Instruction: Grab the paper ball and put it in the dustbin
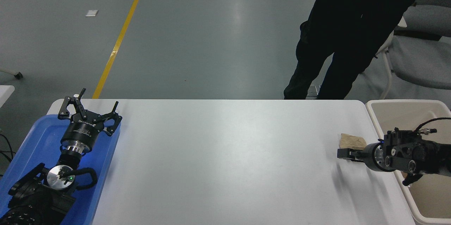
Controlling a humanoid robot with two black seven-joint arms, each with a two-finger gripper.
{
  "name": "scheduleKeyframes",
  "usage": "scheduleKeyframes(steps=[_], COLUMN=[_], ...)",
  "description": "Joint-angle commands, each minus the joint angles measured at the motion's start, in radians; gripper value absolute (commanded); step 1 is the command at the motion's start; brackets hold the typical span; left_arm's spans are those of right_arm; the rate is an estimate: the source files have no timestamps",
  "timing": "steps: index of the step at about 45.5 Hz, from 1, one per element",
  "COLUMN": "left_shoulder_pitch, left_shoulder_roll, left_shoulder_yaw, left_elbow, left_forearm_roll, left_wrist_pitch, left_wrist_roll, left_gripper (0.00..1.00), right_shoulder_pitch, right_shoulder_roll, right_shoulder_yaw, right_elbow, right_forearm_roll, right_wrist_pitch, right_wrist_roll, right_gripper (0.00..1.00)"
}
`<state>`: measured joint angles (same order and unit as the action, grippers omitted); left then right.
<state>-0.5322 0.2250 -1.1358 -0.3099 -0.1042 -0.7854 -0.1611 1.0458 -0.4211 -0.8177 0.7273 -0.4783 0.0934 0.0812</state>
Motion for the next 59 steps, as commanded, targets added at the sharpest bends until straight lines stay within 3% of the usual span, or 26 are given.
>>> scheduleKeyframes(steps=[1,17,26,32,41,59], left_shoulder_pitch=[0.0,-0.002,-0.002,-0.002,-0.002,0.0], left_shoulder_roll=[0.0,0.0,0.0,0.0,0.0,0.0], left_shoulder_yaw=[-0.001,0.001,0.002,0.002,0.002,0.002], left_elbow=[0.0,0.0,0.0,0.0,0.0,0.0], left_forearm_roll=[0.0,0.0,0.0,0.0,0.0,0.0], left_wrist_pitch=[0.0,0.0,0.0,0.0,0.0,0.0], left_wrist_roll=[0.0,0.0,0.002,0.002,0.002,0.002], left_gripper=[0.99,0.99,0.99,0.99,0.99,0.99], right_shoulder_pitch=[-0.001,0.028,0.174,0.364,0.632,1.157], right_shoulder_roll=[-0.01,-0.039,-0.126,-0.137,-0.148,-0.127], right_shoulder_yaw=[0.0,-0.014,-0.104,-0.276,-0.457,-0.593], right_elbow=[0.001,0.044,0.233,0.398,0.601,0.664], right_forearm_roll=[0.001,0.03,0.185,0.317,0.415,0.455], right_wrist_pitch=[0.0,0.012,0.014,0.014,0.032,0.652], right_wrist_roll=[0.0,-0.011,-0.011,-0.006,-0.006,-0.006], right_gripper=[1.0,1.0,1.0,1.0,1.0,1.0])
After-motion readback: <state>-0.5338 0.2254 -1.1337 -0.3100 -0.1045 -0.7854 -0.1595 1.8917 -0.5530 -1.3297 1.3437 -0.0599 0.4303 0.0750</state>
